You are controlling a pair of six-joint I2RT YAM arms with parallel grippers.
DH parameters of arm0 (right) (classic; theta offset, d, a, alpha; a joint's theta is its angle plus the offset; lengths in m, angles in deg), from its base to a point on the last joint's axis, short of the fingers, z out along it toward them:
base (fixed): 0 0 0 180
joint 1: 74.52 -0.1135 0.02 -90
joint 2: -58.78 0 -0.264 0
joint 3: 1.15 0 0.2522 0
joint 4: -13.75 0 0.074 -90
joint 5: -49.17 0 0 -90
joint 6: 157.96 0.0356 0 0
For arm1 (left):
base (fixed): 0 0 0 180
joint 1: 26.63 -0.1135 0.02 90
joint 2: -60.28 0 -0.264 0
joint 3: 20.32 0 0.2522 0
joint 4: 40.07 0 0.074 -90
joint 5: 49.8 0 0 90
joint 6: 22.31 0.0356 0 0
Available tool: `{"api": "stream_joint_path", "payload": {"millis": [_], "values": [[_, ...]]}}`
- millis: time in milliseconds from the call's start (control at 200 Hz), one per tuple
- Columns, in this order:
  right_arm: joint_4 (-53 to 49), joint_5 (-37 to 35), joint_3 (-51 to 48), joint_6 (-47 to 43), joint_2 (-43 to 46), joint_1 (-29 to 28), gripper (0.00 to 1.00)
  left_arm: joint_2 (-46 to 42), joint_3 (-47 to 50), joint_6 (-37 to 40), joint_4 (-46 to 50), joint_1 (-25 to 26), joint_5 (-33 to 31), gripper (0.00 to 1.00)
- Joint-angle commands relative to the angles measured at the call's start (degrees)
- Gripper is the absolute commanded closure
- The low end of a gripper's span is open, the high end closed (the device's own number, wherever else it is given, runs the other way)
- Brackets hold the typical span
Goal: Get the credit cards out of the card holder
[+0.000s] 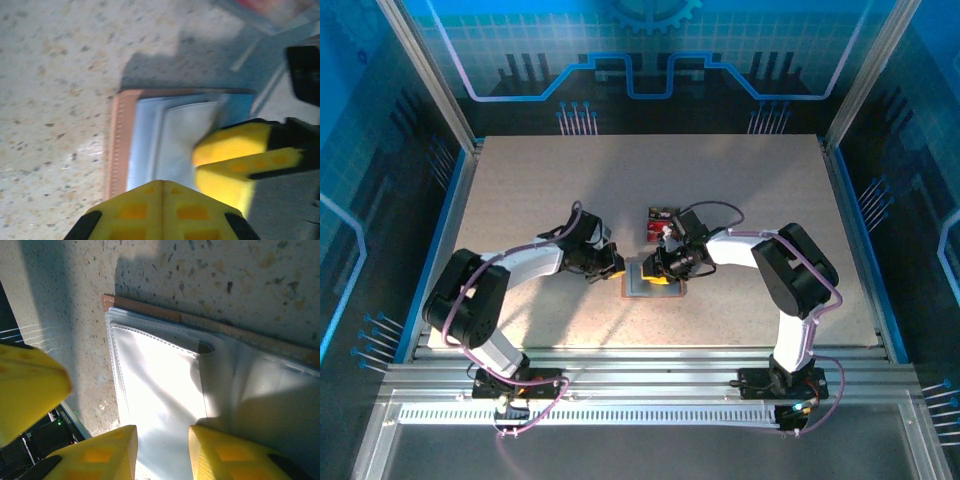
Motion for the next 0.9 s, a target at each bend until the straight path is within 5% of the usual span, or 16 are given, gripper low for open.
{"api": "stream_joint_path", "payload": {"millis": [0, 365, 895], "values": [[0.0, 0.0, -1.7, 1.4, 0.4, 0.6, 0.67, -1.1, -1.3, -2.3, 0.2, 1.0, 1.6, 0.88], [1.4, 0.3, -2.8, 2.5, 1.0, 0.6, 0.67, 4.3, 1.5, -7.8, -8.8, 2.3, 5.6, 0.77], [1.1, 0.3, -2.9, 2.3, 1.3, 0.7, 0.67, 6.2, 1.5, -7.5, -6.9, 2.3, 4.2, 0.66]]}}
